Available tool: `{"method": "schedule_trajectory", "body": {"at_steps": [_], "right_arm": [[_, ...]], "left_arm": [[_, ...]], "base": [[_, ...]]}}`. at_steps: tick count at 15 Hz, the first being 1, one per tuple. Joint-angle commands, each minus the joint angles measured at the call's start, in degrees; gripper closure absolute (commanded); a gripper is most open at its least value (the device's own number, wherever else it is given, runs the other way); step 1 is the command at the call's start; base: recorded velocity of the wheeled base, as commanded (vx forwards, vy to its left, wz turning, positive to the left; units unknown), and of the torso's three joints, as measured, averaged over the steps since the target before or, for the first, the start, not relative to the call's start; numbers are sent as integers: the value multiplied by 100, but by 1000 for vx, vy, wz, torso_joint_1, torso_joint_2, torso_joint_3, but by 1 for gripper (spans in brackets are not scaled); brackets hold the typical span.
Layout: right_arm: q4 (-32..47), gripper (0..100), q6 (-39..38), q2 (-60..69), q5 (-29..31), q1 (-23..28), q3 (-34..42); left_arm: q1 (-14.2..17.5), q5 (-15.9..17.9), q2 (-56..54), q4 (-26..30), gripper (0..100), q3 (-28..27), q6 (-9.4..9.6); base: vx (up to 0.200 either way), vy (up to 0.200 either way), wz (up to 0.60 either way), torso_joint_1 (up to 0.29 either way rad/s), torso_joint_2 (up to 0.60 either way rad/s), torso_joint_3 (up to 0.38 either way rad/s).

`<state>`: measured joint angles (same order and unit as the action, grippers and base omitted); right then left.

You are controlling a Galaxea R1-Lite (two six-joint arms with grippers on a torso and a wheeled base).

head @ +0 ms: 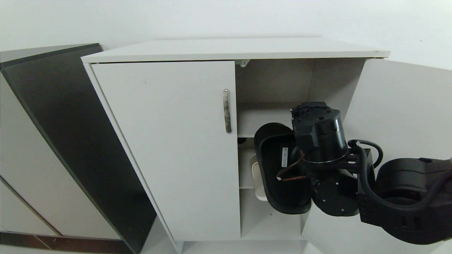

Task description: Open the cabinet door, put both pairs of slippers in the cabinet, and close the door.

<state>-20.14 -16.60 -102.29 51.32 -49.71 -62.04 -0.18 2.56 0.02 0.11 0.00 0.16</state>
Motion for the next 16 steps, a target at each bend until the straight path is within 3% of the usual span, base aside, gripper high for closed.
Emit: {"method": "schedule_trajectory", "body": {"at_steps": [1, 6, 16], "right_arm": [[1, 100, -1, 7, 1, 32, -1], [1, 100, -1, -1, 1, 32, -10], [10, 100, 34, -406, -492, 252, -291]], "left_arm": [[1, -1, 6, -2, 100, 0, 2], [1, -1, 6, -2, 100, 0, 2], [1, -1, 6, -2, 100, 0, 2]], "base": [[200, 0, 0, -2, 2, 2], [200, 0, 0, 3, 0, 0], [0, 0, 0, 0, 0, 0]]}}
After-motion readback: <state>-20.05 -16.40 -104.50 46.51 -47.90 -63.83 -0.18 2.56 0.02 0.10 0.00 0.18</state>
